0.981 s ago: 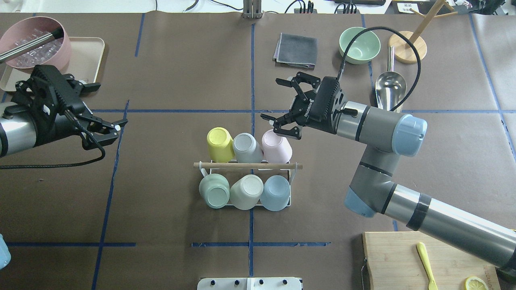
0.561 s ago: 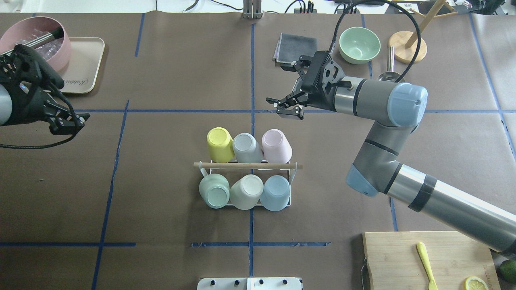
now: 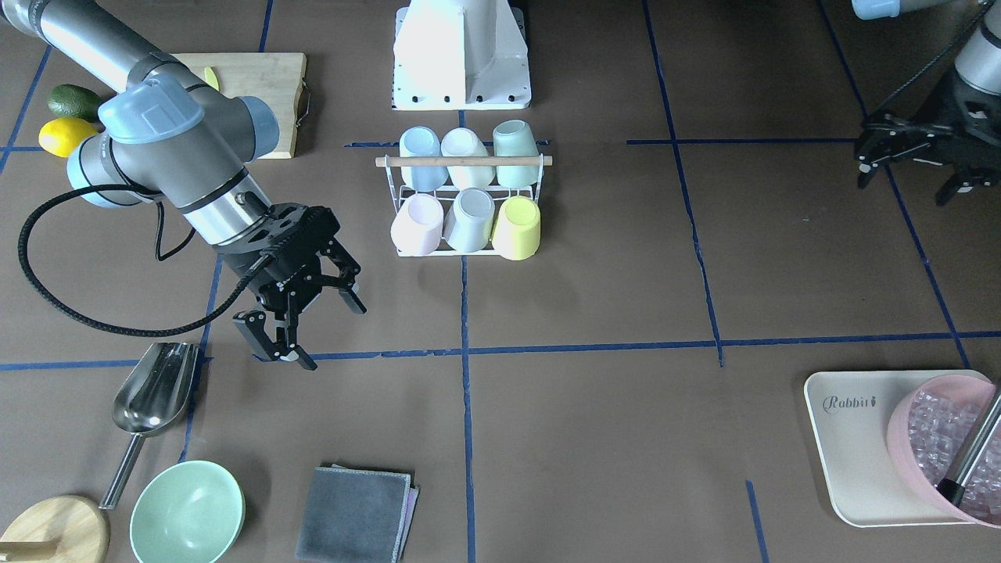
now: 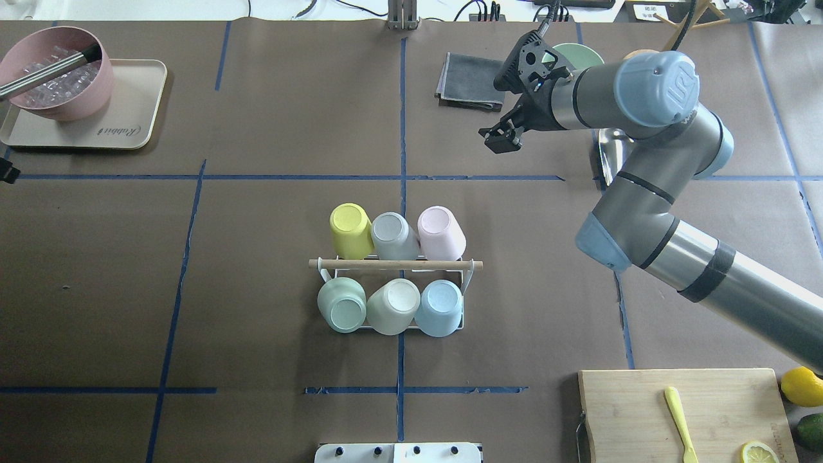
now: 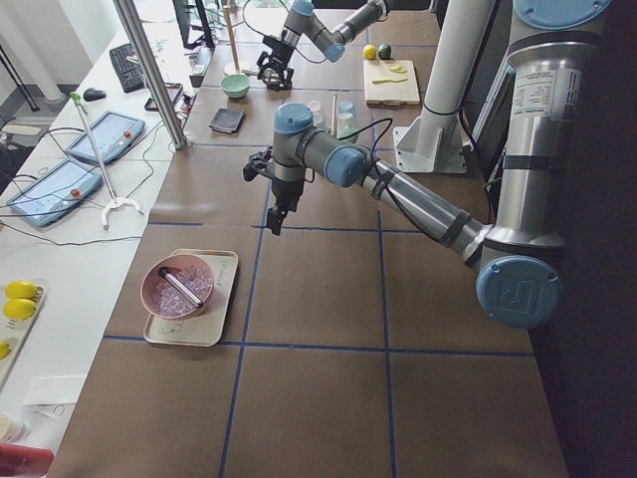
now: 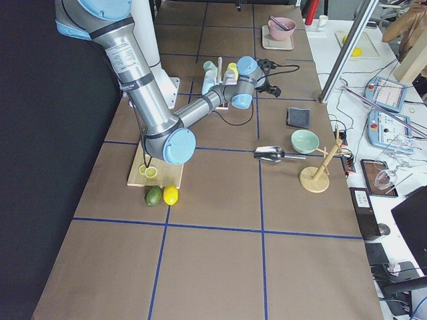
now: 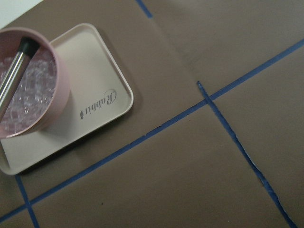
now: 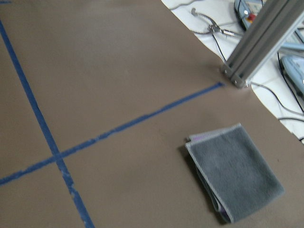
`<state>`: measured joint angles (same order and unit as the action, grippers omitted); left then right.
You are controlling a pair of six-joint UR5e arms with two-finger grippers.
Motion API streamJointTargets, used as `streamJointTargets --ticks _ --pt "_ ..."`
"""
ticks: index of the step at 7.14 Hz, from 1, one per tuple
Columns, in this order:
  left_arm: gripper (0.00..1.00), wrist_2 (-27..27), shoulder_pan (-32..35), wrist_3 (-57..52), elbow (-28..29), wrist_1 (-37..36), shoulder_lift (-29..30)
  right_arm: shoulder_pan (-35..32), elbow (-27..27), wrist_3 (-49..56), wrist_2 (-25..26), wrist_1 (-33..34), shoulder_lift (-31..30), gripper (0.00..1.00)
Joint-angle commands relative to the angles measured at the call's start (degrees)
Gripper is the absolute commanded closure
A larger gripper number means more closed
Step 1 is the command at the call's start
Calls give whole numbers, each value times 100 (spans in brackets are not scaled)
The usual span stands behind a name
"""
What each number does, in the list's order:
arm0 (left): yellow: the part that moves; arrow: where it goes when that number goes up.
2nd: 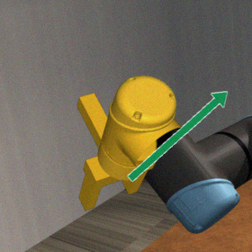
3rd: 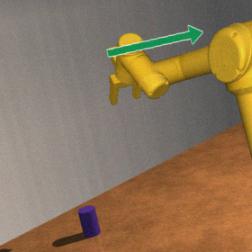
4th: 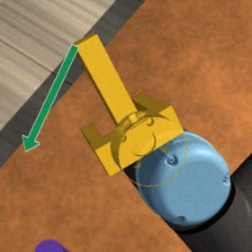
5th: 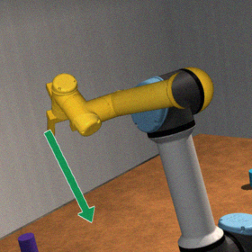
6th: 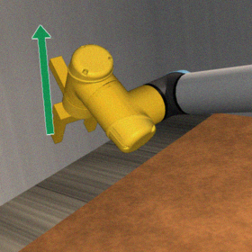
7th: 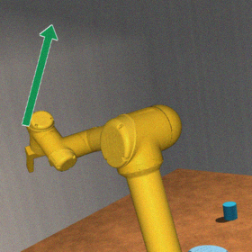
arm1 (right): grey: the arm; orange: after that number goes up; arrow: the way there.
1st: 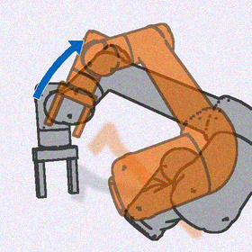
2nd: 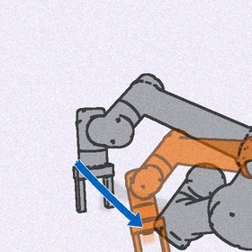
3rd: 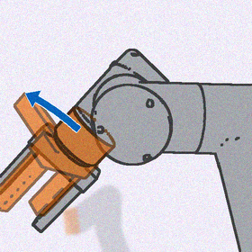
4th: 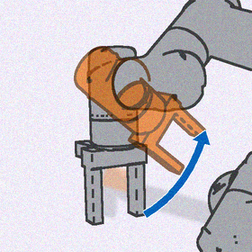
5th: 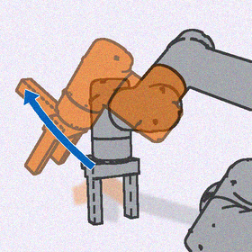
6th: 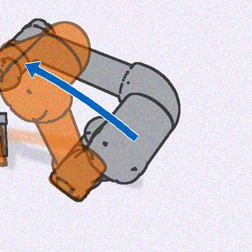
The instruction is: Place cup on cup holder
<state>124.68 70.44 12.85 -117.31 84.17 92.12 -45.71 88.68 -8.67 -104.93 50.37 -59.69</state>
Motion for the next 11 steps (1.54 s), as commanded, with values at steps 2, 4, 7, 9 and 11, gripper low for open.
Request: streamJointTargets --ticks 2,4,7,9,11 --pt "0 635 1056 -2 760 -803 7 -376 256 -21 -1102 1957 -33 0" --pt "0 645 1559 -46 1165 -841 -97 -439 176 -21 -1372 2038 -182 0" --pt "0 654 1842 -696 1799 -455 -379 -1112 229 -12 -1608 2860 -376 0" --pt "0 663 1842 -644 2106 53 -371 -1482 220 40 -1890 3162 -691 0" --pt "0 1081 1824 -626 2194 64 -301 -2298 220 40 -2188 3889 -701 0"
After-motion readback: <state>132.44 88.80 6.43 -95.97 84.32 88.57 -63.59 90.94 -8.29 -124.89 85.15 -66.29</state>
